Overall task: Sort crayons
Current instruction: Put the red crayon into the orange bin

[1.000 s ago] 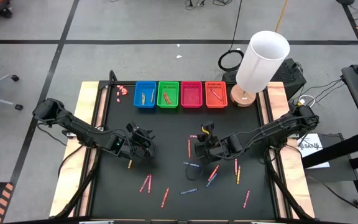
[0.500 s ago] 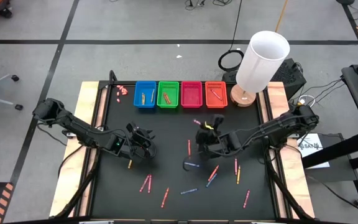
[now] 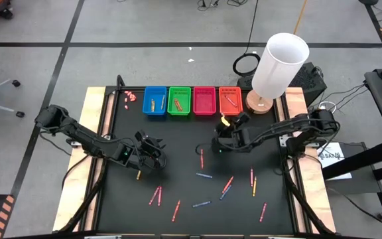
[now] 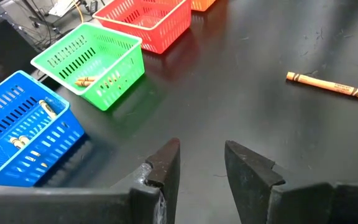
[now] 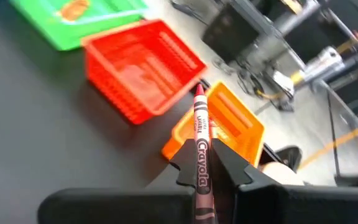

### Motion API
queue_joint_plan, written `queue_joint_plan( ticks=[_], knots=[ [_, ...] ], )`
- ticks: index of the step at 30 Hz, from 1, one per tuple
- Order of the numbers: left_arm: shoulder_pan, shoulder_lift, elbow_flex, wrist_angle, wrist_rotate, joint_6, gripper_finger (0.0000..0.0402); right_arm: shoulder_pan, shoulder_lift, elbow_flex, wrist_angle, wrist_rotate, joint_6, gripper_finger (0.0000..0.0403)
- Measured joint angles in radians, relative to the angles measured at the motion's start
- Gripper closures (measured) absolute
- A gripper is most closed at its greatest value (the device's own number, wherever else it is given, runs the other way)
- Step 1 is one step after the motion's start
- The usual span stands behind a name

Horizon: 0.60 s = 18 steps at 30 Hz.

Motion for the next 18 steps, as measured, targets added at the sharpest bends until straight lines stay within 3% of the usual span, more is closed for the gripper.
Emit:
queue_joint_plan(
  ticks=[18],
  knots=[
    [0.014,0.0,0.0,0.073,-0.023,0.001,0.0276,-0.292,0.0,-0.181,0.357,0.006,-0.068,0.0399]
  ],
)
